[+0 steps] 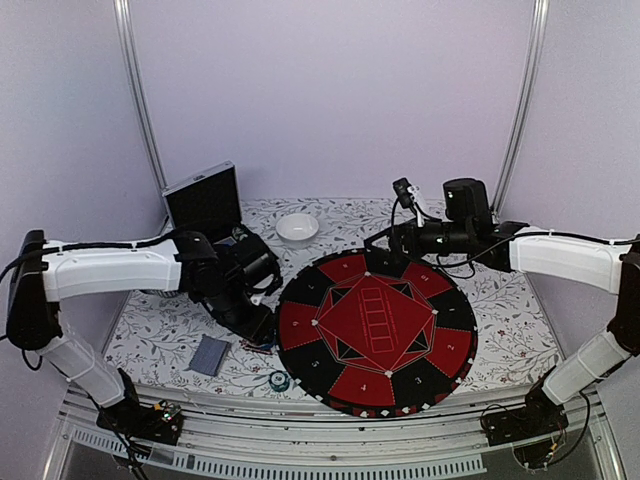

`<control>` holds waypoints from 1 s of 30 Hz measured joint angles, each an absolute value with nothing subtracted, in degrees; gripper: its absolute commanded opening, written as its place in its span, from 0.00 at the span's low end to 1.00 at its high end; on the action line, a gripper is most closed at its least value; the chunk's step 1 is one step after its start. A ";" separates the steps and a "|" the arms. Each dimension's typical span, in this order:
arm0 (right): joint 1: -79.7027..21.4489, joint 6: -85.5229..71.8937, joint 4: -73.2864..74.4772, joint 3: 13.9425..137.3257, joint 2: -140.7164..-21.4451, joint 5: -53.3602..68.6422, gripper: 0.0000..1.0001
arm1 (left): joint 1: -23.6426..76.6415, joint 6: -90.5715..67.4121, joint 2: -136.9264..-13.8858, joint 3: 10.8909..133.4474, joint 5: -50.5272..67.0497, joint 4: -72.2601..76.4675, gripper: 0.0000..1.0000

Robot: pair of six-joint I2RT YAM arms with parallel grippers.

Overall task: Distribute texas hold em gaming equipment
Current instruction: Pick up the dealer button from the corner of the board, then pass from the left arm to the right

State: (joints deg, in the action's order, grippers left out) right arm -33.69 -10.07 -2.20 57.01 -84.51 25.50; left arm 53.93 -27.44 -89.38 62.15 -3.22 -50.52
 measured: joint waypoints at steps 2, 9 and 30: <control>-33.69 -12.97 -1.98 58.70 -84.66 26.70 0.84 | 54.24 -25.74 -86.43 64.31 -4.08 -50.13 0.45; -37.10 -23.49 -4.23 64.84 -92.33 36.53 0.61 | 55.61 -20.32 -82.63 68.36 -10.92 -47.62 0.43; -47.64 -32.16 -7.16 77.41 -109.10 51.40 0.45 | 61.54 -10.68 -81.30 67.70 -19.16 -33.61 0.43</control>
State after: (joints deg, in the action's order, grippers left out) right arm -47.64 -32.16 -7.16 77.41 -109.10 51.40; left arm 61.54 -10.68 -81.30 67.70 -19.16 -33.61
